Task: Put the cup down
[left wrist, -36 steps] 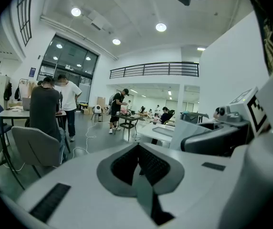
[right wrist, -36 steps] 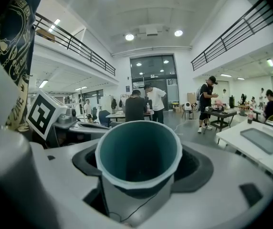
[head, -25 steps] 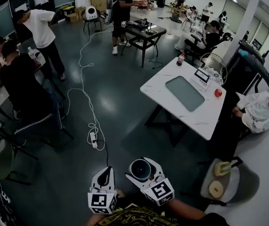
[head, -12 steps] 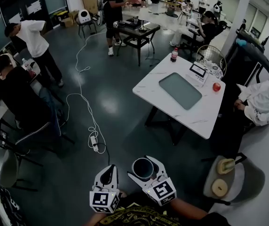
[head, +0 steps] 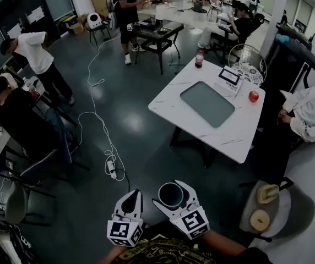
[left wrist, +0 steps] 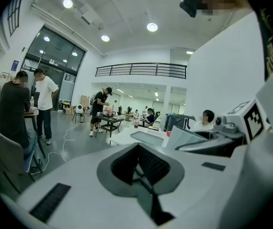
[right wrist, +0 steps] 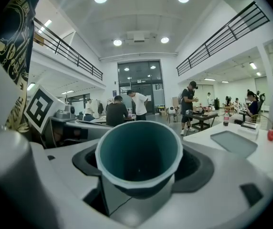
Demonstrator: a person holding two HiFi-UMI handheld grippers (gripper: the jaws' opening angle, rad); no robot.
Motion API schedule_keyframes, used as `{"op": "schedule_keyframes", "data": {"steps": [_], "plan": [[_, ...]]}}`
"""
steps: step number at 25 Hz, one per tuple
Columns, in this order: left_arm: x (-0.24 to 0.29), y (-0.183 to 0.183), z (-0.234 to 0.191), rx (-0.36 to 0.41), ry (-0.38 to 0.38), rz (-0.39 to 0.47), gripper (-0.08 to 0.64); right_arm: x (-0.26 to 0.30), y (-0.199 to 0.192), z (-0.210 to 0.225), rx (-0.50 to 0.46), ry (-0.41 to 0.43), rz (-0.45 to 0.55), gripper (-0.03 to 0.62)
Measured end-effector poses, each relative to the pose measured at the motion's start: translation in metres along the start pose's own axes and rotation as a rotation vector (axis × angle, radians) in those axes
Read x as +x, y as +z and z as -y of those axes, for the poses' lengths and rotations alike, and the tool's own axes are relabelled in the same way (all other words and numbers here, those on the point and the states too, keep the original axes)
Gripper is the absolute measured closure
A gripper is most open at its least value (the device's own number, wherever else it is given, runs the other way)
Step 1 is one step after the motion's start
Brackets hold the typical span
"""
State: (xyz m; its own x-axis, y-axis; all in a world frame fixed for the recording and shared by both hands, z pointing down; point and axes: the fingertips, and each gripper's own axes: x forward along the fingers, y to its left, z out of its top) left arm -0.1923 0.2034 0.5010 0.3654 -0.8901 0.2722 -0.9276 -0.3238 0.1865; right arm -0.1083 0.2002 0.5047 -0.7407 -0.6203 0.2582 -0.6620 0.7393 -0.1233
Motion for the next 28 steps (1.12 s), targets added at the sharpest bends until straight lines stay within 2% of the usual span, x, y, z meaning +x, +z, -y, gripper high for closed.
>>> {"op": "schedule_keyframes", "data": {"steps": [10, 18, 28], "plan": [[0.042, 0.011, 0.029, 0.040, 0.007, 0.005, 0.551, -0.017, 0.007, 0.048, -0.017, -0.010, 0.013, 0.213], [0.069, 0.009, 0.057, -0.007, -0.070, 0.001, 0.551, -0.031, 0.008, 0.076, -0.018, -0.024, 0.017, 0.213], [0.081, 0.015, 0.067, 0.036, -0.054, 0.017, 0.551, -0.039, 0.001, 0.092, -0.007, -0.043, 0.018, 0.213]]}}
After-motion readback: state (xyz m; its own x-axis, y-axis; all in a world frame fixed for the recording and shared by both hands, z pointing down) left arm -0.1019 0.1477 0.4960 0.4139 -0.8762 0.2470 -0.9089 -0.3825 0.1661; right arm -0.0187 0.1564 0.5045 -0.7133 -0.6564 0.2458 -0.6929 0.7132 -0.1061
